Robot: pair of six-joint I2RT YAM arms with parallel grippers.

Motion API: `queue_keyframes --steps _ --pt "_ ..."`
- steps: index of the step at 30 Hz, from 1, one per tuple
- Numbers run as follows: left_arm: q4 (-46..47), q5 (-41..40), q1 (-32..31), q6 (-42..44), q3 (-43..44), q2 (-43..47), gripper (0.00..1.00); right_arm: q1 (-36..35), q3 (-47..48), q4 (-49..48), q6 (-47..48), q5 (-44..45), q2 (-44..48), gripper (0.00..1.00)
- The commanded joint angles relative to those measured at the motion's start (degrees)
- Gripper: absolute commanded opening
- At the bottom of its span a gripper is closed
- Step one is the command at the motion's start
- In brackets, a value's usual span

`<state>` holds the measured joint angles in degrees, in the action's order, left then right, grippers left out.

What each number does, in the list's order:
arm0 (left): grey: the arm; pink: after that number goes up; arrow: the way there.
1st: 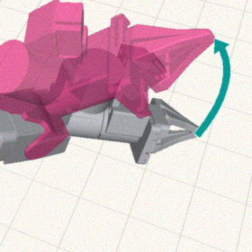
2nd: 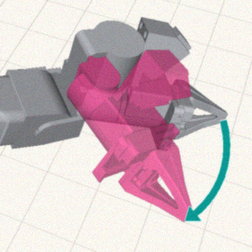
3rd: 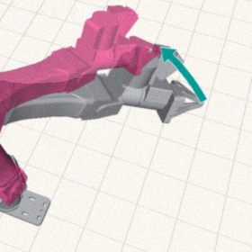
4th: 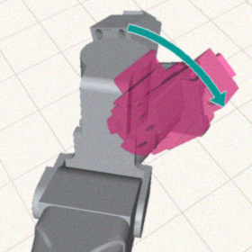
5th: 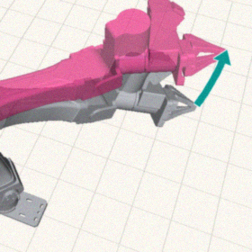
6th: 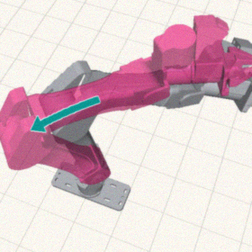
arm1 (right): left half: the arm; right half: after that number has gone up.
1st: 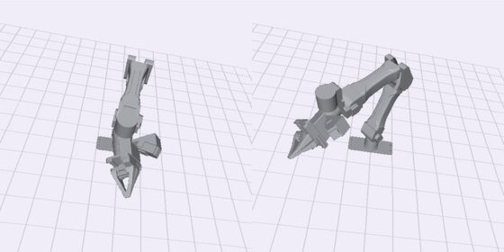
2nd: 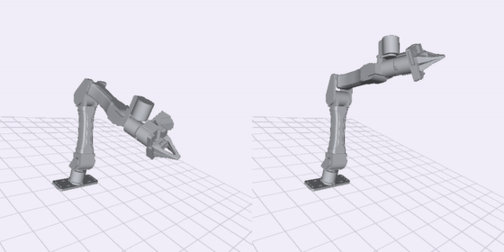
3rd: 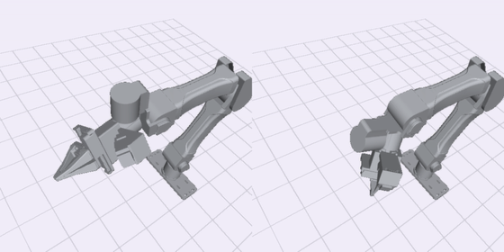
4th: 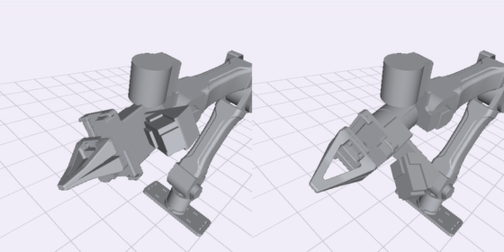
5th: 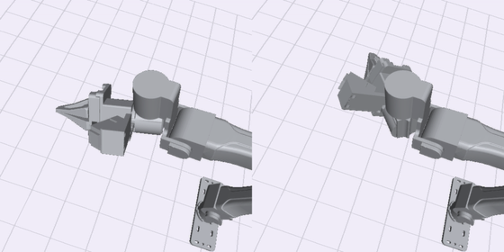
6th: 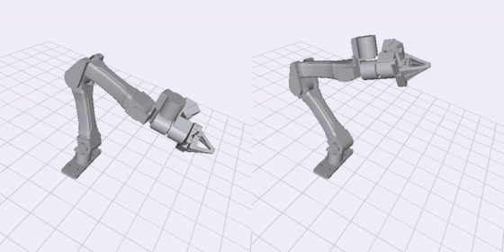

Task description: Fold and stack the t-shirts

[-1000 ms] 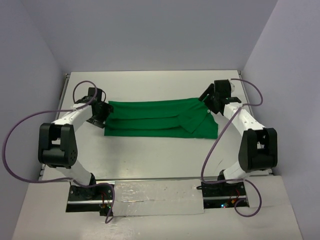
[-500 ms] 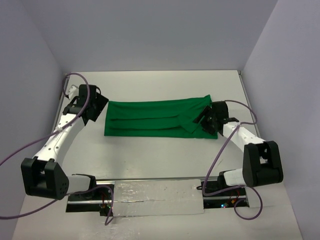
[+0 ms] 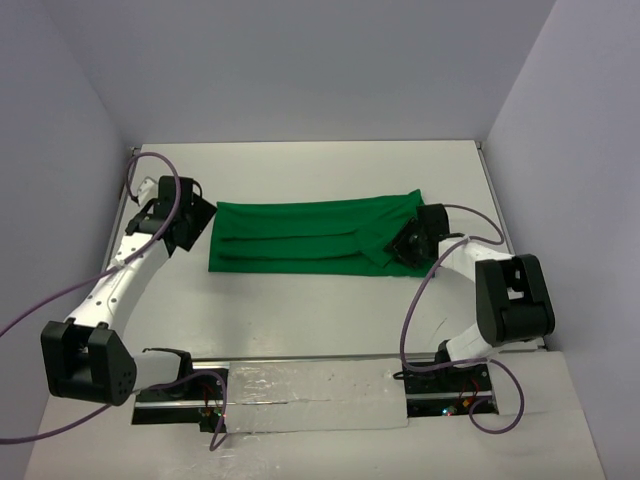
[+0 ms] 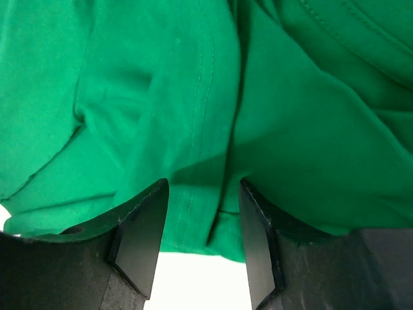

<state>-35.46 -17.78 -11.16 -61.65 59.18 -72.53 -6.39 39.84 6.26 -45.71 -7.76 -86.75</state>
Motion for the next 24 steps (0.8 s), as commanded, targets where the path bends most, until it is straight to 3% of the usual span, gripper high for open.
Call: queue_keyframes --steps 1,6,24 --pt "0.55 0.58 -0.58 0.37 -0.64 -0.97 0.79 -0.29 2.24 -3.57 -0.67 -0.26 -1.36 0.43" --pt "0.83 0.47 -1.14 0.21 -0.99 -1.84 0.79 -0.81 3.62 -1.79 0.04 2.13 0.33 0.12" --pt "0.31 -0.06 -1.41 0.56 -0.2 -2.36 0.78 -4.85 13.48 2.79 0.44 6.0 -2.62 0.11"
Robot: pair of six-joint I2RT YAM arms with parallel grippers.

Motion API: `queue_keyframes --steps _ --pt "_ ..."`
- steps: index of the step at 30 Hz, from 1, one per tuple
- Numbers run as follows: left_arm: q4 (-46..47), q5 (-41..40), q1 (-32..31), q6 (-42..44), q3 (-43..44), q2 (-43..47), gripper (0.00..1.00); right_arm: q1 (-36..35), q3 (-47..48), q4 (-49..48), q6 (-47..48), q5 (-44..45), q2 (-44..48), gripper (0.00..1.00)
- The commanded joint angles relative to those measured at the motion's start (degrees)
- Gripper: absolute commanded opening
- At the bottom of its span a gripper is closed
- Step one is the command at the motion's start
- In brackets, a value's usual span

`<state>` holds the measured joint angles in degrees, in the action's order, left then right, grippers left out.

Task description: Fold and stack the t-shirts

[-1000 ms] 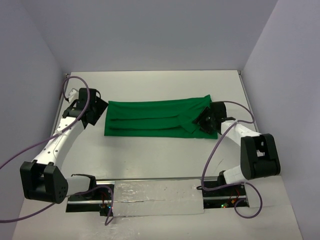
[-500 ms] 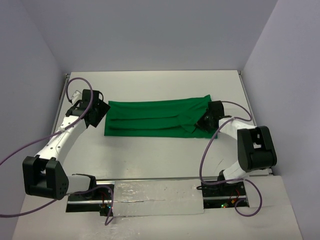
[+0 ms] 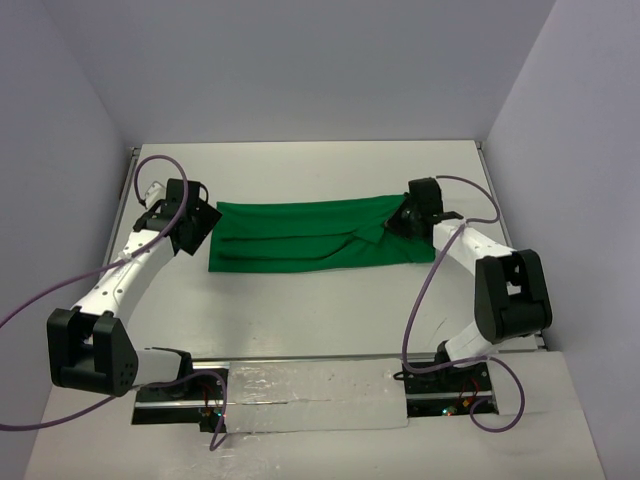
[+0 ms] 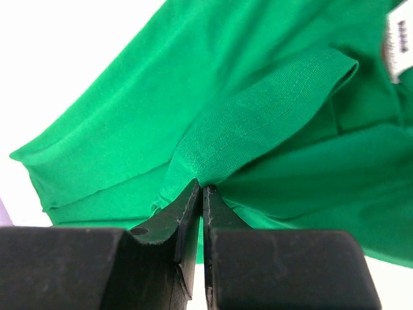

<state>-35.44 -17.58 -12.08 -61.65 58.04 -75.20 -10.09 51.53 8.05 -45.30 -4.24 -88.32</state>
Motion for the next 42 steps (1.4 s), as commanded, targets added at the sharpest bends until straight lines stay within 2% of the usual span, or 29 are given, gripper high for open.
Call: queue_keyframes --steps 1,5,8,10,15,24,29,42 --pt "0.35 -0.32 -0.49 0.56 0.87 0.25 0.79 -1.09 0.75 0.62 -0.34 2.86 -0.56 0.12" --pt "0.68 -0.08 -0.49 0.74 0.58 -0.04 0.78 -1.11 -3.05 -0.23 -0.84 3.8 1.92 0.17" --pt "1.01 0.4 -0.49 0.83 0.21 -0.15 0.78 -1.13 -4.06 -0.09 -0.71 4.48 2.07 0.43" --pt "1.08 0.62 -0.49 0.91 0.14 -0.21 0.78 -1.07 -3.64 0.38 -0.49 5.65 1.66 0.47" --pt "0.7 0.18 -0.49 0.88 -0.18 0.38 0.78 -1.07 -3.13 0.5 -0.49 6.06 2.29 0.47" --pt "0.86 0.64 -0.58 0.74 -0.32 0.38 0.78 -1.09 -0.08 1.5 0.23 6.57 1.95 0.36" --pt "0.81 0.53 -0.58 0.66 -0.47 0.67 0.78 -1.16 0.84 1.09 0.12 5.84 0.19 0.33" --pt "0.64 0.27 -0.58 0.61 -0.78 0.84 0.78 -1.19 2.0 0.36 0.3 5.3 -2.79 0.32"
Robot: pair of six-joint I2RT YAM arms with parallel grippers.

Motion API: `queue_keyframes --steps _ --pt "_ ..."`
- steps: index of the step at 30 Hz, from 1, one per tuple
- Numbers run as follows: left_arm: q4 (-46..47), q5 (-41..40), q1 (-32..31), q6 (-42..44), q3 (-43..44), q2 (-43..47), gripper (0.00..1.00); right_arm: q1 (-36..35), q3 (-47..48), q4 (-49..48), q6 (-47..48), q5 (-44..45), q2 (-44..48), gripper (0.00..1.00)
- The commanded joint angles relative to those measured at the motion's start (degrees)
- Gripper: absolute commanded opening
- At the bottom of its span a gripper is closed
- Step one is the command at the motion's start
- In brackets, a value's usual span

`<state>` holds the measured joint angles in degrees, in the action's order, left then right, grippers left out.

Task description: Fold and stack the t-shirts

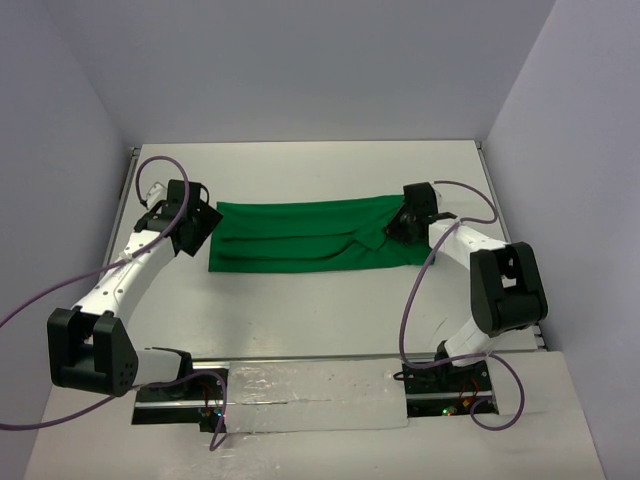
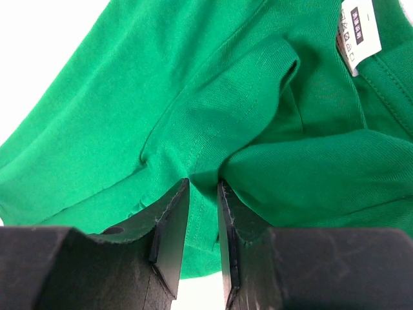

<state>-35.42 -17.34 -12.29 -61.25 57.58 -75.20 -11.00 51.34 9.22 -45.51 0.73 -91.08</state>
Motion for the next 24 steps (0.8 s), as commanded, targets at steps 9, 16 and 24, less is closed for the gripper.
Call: queue_keyframes --steps 9,16,24 --pt "0.66 0.2 -0.36 -0.05 -0.46 0.54 0.78 -0.47 3.87 -1.8 0.73 -0.47 -0.94 0.09" --pt "0.7 0.47 -0.36 -0.25 -0.54 0.32 0.78 -2.54 9.83 -1.56 -1.2 -2.13 -5.28 0.09" --pt "0.15 0.38 -0.52 0.47 -0.42 0.26 0.78 -6.6 22.67 1.75 -2.53 -0.99 -15.87 0.55"
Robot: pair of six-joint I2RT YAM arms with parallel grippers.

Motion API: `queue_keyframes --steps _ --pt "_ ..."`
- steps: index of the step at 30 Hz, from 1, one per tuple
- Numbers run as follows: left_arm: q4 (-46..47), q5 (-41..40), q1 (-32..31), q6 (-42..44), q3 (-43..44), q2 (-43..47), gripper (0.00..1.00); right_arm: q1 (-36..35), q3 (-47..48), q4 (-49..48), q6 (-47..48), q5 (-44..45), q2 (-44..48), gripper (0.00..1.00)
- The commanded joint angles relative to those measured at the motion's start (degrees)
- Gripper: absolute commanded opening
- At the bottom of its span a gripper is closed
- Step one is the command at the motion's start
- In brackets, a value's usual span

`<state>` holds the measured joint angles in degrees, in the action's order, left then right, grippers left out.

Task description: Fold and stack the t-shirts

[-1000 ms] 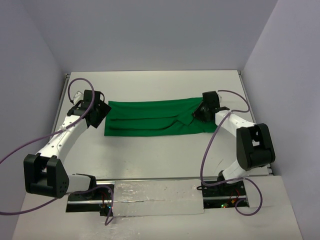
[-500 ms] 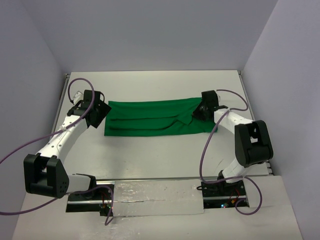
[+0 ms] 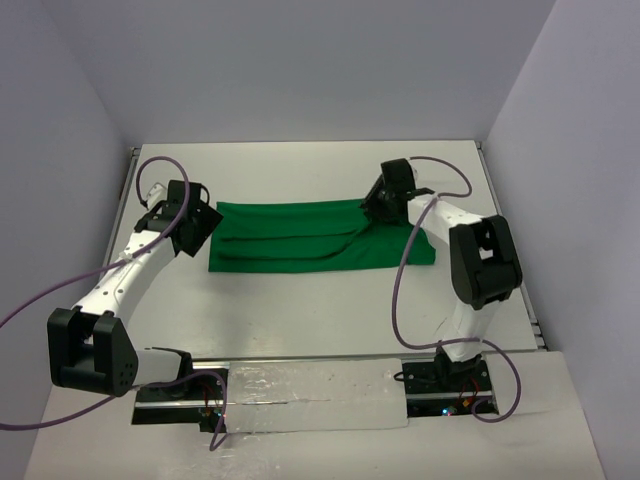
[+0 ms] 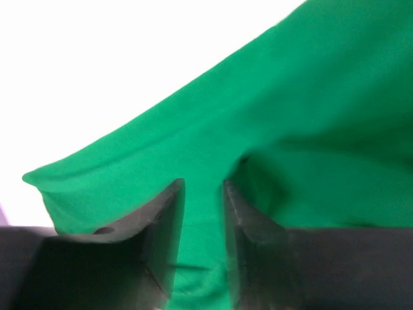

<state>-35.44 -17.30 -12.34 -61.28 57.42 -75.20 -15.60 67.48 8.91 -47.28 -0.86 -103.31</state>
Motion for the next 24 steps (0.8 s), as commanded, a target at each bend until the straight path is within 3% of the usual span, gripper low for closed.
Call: queue_keyframes --steps 1,3,16,24 --pt "-0.07 0.4 -0.49 0.6 -0.15 0.17 0.78 -2.46 7.25 2.64 -0.59 0.69 -4.03 0.66" --pt "-0.01 0.48 -0.49 0.97 -0.17 0.14 0.78 -2.65 6.79 2.57 -0.31 1.85 -3.38 0.75" --pt "1.19 0.78 -1.79 1.31 -0.7 -0.3 0.77 -2.08 4.31 5.54 7.0 1.59 11.82 0.77" --pt "0.16 0.99 -4.54 5.42 0.14 -2.62 0.68 -3.83 -11.12 0.17 5.84 -3.71 15.64 0.62"
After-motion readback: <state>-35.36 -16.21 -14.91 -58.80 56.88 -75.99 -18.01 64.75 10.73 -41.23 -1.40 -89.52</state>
